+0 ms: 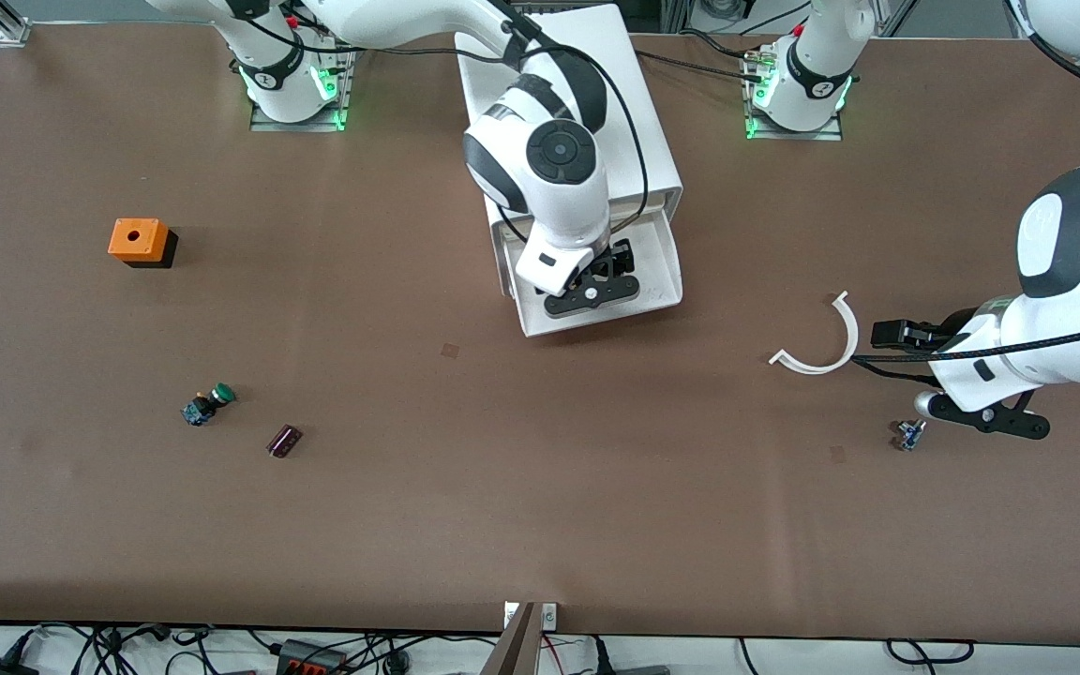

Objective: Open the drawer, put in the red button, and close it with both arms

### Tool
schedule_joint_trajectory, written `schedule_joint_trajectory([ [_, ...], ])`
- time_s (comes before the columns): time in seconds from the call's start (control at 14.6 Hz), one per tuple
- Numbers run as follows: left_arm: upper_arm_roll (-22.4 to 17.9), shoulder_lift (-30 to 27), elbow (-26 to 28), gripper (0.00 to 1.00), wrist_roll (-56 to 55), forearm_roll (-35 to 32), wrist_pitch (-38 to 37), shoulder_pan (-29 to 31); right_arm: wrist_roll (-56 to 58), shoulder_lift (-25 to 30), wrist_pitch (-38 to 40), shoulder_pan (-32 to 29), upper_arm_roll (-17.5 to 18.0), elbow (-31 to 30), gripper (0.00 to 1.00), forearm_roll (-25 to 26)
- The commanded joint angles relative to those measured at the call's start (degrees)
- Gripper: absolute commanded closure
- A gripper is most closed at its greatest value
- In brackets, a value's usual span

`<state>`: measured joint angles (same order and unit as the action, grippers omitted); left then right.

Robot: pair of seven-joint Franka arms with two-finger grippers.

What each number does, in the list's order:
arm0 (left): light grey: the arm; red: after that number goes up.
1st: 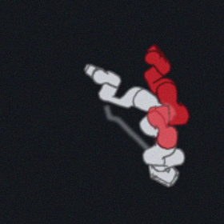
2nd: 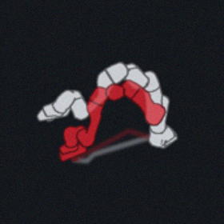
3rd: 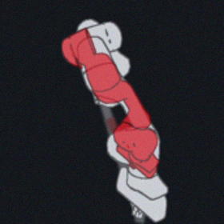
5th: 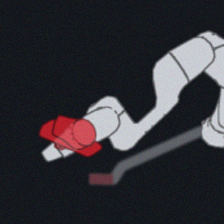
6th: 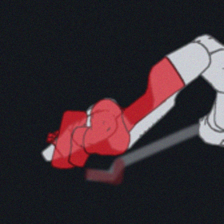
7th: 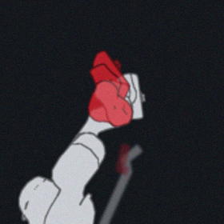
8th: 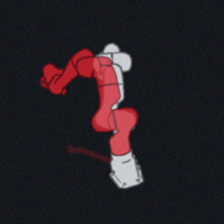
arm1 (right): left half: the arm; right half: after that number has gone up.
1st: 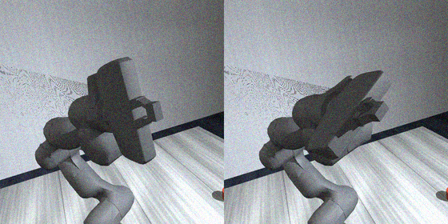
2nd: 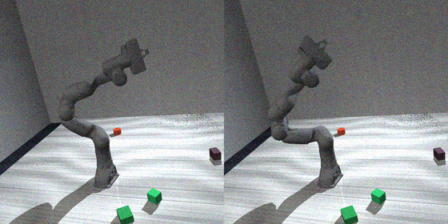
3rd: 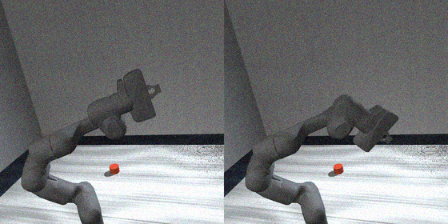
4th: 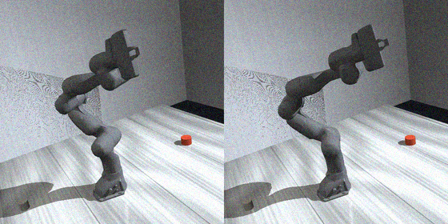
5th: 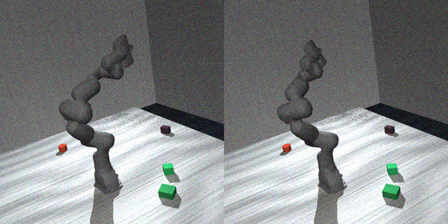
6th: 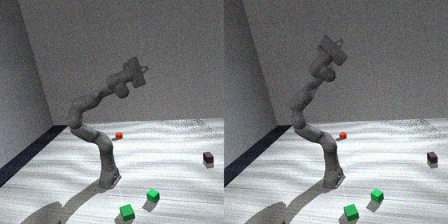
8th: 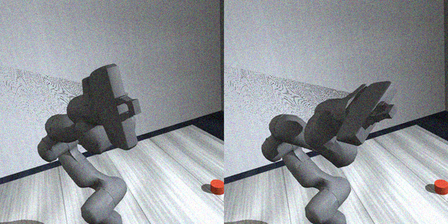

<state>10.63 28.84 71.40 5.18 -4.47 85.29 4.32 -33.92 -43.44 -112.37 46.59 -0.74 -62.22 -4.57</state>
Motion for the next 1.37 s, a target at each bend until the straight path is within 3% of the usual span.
schedule_joint_trajectory([
  [0.0,0.62,0.60,-1.52,0.00,-2.53,-0.89,0.57,-0.46,0.00,5.19,5.13,-5.09,-1.71,-0.27,0.00,-0.09],
  [0.21,1.67,0.34,2.94,0.00,-12.09,3.40,7.50,-2.12,2.71,8.80,12.50,-11.23,-4.45,-0.71,0.00,1.14],
  [0.34,3.34,0.34,7.33,0.00,-16.84,3.68,15.91,-4.31,8.58,9.42,16.46,-15.02,-5.24,-0.79,0.00,4.81],
  [0.62,3.70,1.56,12.89,0.00,-30.98,3.76,29.21,-12.04,15.79,12.75,16.58,-22.40,-5.15,-5.34,0.00,4.75],
  [0.89,3.78,4.99,12.63,0.00,-37.17,3.85,30.90,-18.90,23.01,14.42,17.10,-29.96,-5.15,-5.80,0.00,4.57],
  [1.3,4.22,9.30,12.97,0.00,-38.83,4.03,30.99,-22.34,31.28,18.03,19.12,-37.87,-5.07,-6.15,0.00,3.52],
])
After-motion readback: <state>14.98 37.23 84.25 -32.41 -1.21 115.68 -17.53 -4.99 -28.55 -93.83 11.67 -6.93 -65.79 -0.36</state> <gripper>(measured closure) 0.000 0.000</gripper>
